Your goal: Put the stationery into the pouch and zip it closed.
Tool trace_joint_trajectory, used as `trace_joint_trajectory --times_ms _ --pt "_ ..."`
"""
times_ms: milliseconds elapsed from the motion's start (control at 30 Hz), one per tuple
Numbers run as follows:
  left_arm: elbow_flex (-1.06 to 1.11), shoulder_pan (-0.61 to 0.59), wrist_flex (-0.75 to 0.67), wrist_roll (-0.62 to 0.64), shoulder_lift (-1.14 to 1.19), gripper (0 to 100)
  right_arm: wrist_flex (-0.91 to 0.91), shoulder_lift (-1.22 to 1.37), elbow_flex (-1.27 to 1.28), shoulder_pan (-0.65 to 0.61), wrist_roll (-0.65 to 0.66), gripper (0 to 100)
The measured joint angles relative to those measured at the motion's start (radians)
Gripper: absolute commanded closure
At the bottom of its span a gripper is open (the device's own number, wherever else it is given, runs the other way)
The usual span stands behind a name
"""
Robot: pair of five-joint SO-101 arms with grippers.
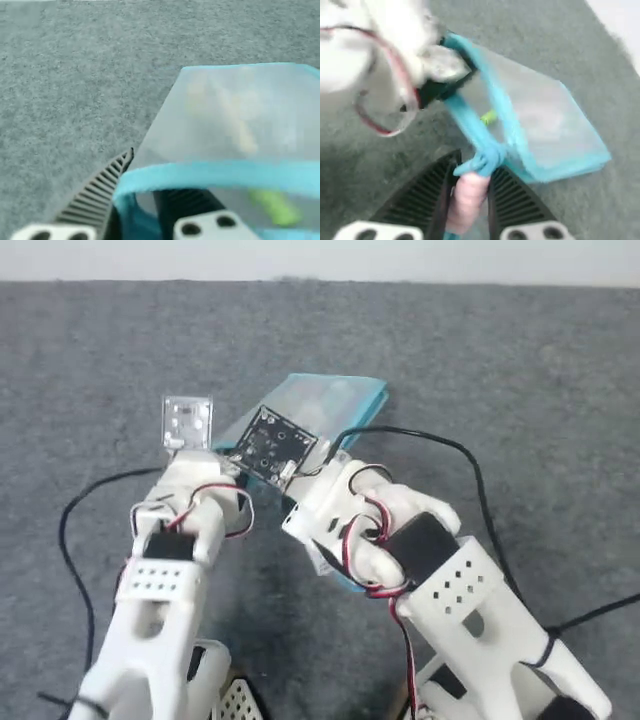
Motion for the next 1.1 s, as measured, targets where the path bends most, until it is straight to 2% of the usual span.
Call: trace_joint_trajectory --times_ms 167,433,567,633,700,800,867,1100 --pt "-0.075 -0.002 -0.037 0.023 0.160 99 0.017 -0.020 -0.032 -0.060 0.000 99.2" --pt "-0.084 -0.003 -0.037 0.023 0.173 99 0.018 -0.044 -0.017 -0.114 0.029 99.2" --pt "-0.084 -0.003 -0.037 0.021 0.173 99 0.018 -0.044 0.011 -0.241 0.060 99.2" --pt "-0.084 0.012 -0.046 0.021 0.181 99 0.018 -0.084 0.003 -0.362 0.081 98.9" --pt "-0.084 0.008 -0.046 0.021 0.203 99 0.020 -0.123 -0.002 -0.411 0.086 97.2" --pt "-0.083 0.006 -0.044 0.021 0.215 99 0.063 -0.129 0.002 -0.364 0.086 89.6" --pt "-0.083 0.006 -0.044 0.021 0.215 99 0.086 -0.129 0.005 -0.278 0.058 86.4" --pt "-0.100 -0.041 -0.043 0.048 0.215 99 0.075 -0.132 0.193 0.046 0.023 86.2"
